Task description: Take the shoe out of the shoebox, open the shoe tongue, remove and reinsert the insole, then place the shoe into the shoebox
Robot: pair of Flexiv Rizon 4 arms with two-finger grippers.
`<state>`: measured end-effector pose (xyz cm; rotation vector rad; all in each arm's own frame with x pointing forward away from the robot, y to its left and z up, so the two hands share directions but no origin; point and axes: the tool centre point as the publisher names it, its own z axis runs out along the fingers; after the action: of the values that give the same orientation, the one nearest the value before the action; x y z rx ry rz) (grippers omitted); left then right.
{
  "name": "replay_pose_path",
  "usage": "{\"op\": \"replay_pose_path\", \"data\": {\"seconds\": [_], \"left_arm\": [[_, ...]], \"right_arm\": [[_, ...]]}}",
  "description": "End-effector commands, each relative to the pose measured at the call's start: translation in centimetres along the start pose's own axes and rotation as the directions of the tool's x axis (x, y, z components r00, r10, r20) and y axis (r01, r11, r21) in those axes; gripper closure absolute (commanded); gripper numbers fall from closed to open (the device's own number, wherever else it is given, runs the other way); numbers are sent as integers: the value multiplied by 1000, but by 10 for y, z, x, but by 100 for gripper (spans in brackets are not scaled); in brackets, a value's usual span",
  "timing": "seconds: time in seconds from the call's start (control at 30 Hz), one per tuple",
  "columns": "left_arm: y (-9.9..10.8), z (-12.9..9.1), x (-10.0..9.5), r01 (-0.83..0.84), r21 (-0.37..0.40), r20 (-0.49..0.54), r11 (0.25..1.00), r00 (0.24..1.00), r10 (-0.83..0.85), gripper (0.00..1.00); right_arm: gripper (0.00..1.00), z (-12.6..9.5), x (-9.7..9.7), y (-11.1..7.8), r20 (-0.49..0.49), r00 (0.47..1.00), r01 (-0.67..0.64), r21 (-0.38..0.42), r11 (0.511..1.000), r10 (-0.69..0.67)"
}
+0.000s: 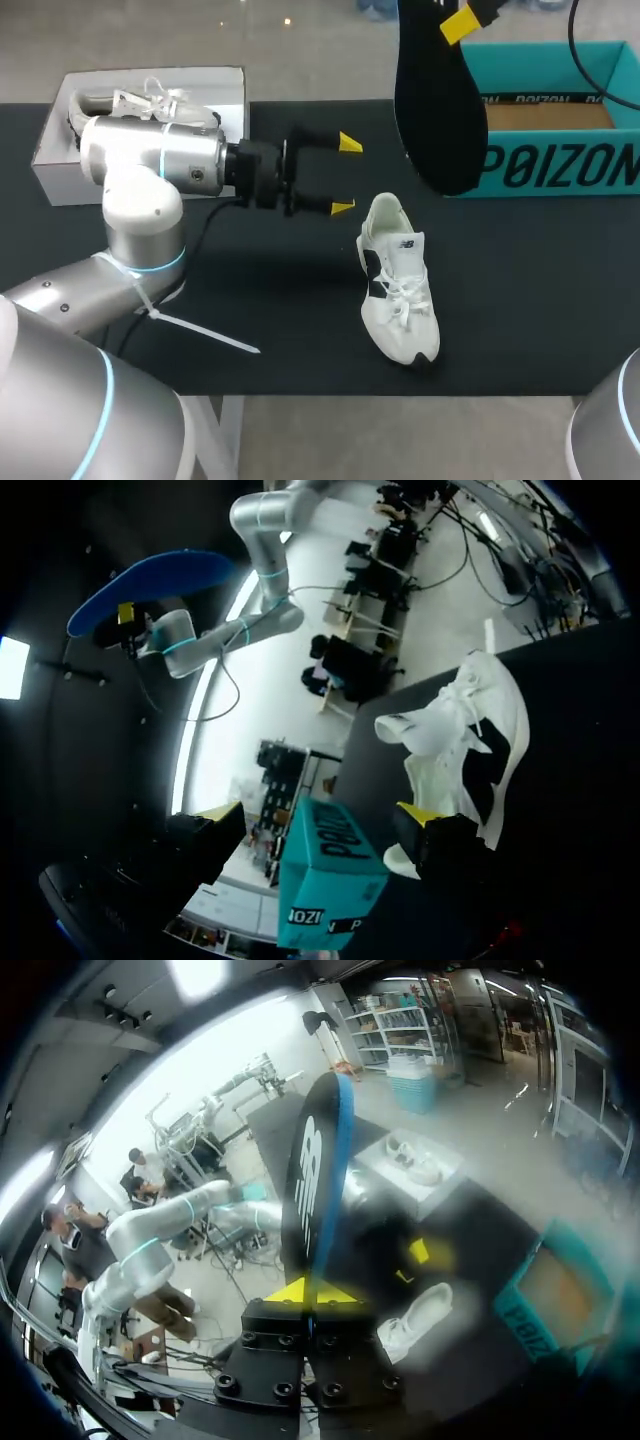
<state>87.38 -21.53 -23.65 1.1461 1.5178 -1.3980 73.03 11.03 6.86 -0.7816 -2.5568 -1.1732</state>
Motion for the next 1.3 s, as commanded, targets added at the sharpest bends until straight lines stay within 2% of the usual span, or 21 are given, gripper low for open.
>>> {"op": "replay_pose_path", "data": {"seconds": [0.03,0.3,0.43,1.17,1.3], "left_arm": [[1,20,-8,-23,0,37,1000,999,23,0],[1,58,-21,-63,16,28,998,998,63,0],[3,69,-27,-71,31,30,997,997,70,0],[3,69,-27,-71,31,30,997,997,70,0],[3,69,-27,-71,31,30,997,997,70,0]], "right_arm": [[100,1,-1,1,0,1000,-2,2,1000,2],[100,1,-1,1,0,1000,-2,2,1000,2],[100,1,-1,1,0,1000,-2,2,1000,2],[100,1,-1,1,0,1000,-2,2,1000,2],[100,-24,-47,-15,-62,997,-37,62,997,41]]}}
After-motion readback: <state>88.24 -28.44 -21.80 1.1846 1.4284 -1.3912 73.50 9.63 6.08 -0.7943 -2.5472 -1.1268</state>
